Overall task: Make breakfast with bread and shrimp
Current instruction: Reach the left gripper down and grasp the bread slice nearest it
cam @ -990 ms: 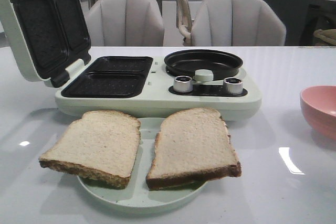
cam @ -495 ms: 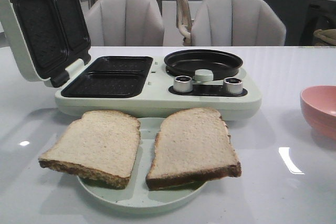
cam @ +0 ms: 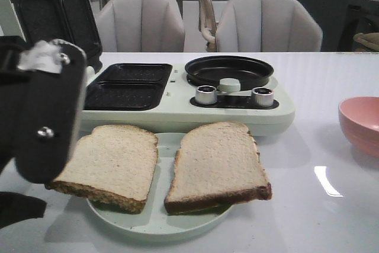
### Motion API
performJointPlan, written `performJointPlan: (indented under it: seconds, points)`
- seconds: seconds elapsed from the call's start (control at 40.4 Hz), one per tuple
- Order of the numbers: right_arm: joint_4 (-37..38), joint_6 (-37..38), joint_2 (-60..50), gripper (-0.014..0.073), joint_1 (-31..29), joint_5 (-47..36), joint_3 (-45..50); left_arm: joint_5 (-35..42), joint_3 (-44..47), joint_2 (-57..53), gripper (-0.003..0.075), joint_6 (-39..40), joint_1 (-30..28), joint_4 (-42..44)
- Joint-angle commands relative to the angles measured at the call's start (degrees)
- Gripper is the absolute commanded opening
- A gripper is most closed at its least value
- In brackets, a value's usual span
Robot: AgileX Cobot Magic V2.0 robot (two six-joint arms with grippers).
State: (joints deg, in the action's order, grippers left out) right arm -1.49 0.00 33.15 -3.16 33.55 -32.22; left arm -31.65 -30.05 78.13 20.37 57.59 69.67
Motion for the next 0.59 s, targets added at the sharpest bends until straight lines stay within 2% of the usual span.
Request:
performJointPlan:
  seconds: [0.0,0.148,0.297,0.47,0.569]
  points:
    - [-0.2,-0.5,0.5,0.0527,-0.2,-3.9,-1.7,-1.0,-3.4,2.6,0.0511,1.5,0.0,2.5]
    - [-0.2,-0.5,0.5,0.0527,-0.2,-3.9,-1.7,-1.7,-5.2,7.9,0.0476,2.2,0.0,4.4]
    - [-0.2,-0.5,0.5,0.0527,-0.2,-3.9,-1.7,-6.3,-5.5,11.7,0.0474,8.8,0.0,9.2]
    - [-0.2,-0.5,0.5,0.0527,-0.2,-3.9,-1.7,-5.4,-5.5,13.9,0.0470,10.4,0.0,11.6]
    - [-0.2,-0.5,0.5,0.0527,-0.2,-3.9,-1.7,-5.9,-5.5,14.3,0.0433,14.0,0.0,13.1]
